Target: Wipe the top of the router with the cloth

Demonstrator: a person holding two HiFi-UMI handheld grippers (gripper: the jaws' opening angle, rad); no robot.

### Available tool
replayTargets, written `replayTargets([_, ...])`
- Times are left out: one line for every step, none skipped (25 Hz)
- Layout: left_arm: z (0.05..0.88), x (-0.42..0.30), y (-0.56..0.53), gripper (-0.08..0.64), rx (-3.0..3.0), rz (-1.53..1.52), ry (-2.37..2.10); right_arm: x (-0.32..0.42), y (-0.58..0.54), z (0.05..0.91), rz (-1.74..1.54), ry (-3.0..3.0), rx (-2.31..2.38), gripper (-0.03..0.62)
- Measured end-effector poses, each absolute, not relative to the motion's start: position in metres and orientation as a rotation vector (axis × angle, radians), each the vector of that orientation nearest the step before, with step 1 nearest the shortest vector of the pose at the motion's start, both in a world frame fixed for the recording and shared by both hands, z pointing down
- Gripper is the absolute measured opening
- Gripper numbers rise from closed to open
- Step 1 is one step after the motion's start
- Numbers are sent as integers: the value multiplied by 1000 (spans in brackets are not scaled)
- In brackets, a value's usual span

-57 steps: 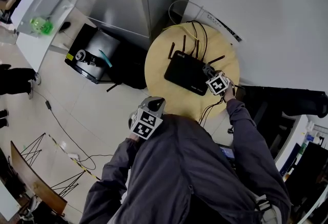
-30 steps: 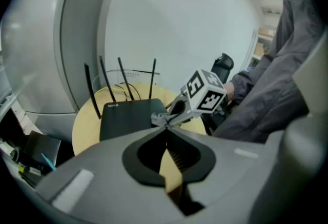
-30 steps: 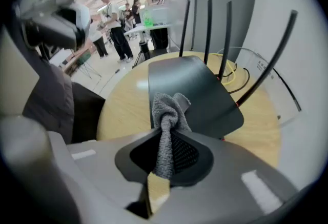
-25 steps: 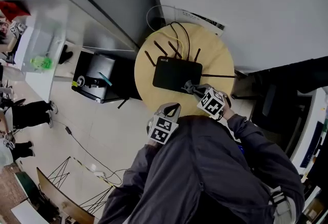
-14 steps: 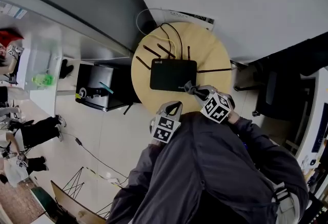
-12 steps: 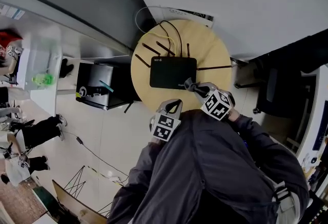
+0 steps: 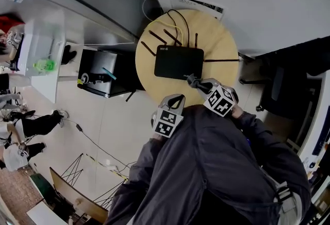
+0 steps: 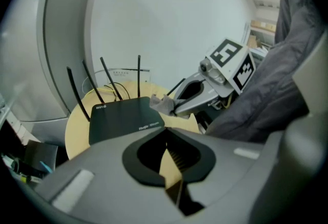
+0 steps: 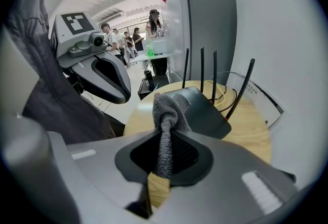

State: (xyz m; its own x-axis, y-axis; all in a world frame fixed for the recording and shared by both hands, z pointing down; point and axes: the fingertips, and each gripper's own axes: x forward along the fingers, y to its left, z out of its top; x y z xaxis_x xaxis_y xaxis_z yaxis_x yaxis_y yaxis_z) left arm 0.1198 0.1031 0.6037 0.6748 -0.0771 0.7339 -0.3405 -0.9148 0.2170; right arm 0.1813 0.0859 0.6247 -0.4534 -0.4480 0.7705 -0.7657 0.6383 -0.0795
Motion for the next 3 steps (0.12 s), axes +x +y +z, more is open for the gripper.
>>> replayTargets([603, 118, 103, 0, 2554, 1093, -335, 180, 86, 625, 548, -2115, 940, 32])
replayTargets([603, 116, 102, 0, 2555, 1090, -341, 179, 86, 625, 546, -2114, 938, 32])
replayTargets([603, 114, 102, 0, 2554, 1086, -347, 177, 87, 625, 544, -2113, 935, 32])
